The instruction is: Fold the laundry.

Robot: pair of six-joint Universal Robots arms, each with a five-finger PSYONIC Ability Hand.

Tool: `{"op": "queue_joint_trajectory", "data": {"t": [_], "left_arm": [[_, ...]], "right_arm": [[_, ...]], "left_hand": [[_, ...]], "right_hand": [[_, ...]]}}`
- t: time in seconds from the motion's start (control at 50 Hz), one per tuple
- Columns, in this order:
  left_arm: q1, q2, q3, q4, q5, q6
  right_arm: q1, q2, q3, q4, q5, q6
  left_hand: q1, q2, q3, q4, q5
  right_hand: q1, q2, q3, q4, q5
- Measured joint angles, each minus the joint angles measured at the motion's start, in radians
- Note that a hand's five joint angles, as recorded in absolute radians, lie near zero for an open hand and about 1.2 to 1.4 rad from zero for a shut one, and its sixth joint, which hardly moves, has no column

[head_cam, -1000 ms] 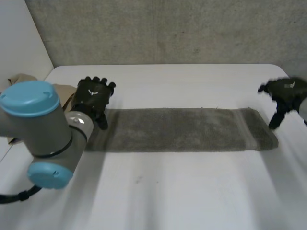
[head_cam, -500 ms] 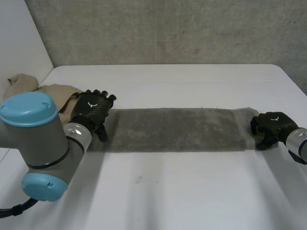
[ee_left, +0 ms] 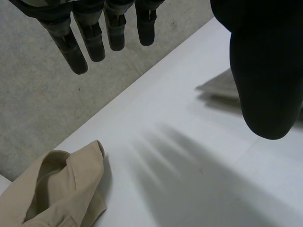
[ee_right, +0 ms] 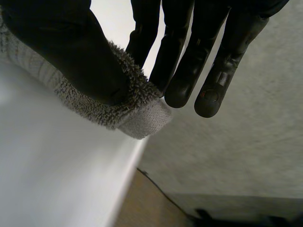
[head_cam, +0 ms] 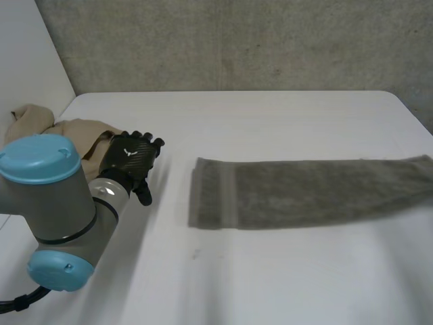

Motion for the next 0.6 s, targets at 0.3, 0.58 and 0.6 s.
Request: {"op": "queue_joint_trajectory", "data": {"t": [0.3,0.58,0.6], "left_arm": [[-0.002,0.033,-0.003,0.000,-0.005,-0.001],[-0.016,0.039,-0.007,0.000,-0.009,-0.002],[-0.016,0.038,-0.008,0.000,-0.009,-0.002]], "right_arm": [[0.541,-0.122,-0.054,-0.028,-0.107,0.050],[0.984,0.064,-0.073,-0.023,-0.205,0.095],[0.986,0.069,-0.072,-0.022,-0.199,0.106]], "left_hand": [[0.000,0.000,0.000,0.000,0.000],[0.000,0.000,0.000,0.000,0.000],[0.000,0.000,0.000,0.000,0.000]], "right_hand": [[0.000,0.000,0.008,0.000,0.006],[-0.621,-0.708,-0.698,-0.707,-0.670],[-0.729,-0.878,-0.862,-0.873,-0.835]]}}
